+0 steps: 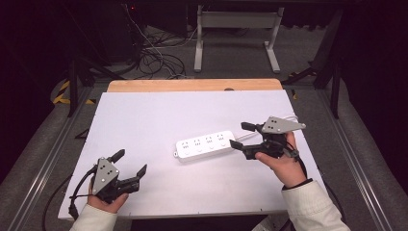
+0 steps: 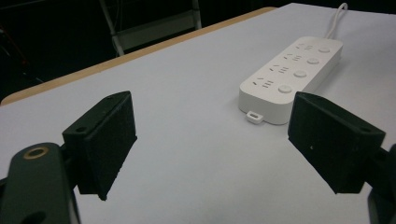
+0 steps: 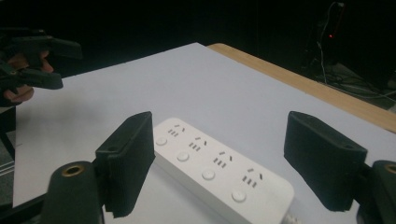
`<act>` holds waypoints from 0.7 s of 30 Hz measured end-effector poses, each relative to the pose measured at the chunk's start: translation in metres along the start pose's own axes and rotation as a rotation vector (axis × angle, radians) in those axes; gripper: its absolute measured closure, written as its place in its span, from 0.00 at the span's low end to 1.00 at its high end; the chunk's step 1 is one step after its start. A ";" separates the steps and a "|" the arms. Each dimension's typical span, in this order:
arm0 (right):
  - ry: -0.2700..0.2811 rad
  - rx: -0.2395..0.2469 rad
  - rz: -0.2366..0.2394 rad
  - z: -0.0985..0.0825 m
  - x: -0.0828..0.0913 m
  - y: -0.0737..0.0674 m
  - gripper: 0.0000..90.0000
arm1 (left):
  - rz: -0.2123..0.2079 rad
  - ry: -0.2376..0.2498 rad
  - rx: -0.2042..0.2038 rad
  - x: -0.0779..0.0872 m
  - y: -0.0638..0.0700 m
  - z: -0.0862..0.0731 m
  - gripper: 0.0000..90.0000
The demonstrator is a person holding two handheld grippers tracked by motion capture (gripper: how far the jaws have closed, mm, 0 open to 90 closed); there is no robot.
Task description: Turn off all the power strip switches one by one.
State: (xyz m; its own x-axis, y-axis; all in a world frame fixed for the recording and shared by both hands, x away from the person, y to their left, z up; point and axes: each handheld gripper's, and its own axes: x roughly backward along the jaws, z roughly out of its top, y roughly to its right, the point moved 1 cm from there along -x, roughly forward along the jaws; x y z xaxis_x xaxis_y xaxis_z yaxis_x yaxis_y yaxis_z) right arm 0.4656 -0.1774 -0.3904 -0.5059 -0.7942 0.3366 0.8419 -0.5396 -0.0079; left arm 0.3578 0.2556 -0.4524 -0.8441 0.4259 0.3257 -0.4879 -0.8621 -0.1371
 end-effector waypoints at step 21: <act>-0.064 -0.067 -0.059 -0.070 0.037 0.019 0.22 | -0.003 -0.017 -0.010 0.000 0.000 0.000 0.17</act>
State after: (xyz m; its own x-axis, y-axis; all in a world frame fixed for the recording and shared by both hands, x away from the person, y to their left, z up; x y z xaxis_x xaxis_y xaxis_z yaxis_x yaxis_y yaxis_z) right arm 0.4495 -0.2364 -0.4445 -0.5394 -0.7424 0.3973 0.7955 -0.6040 -0.0487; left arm 0.3577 0.2555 -0.4520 -0.8391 0.4234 0.3415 -0.4923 -0.8581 -0.1458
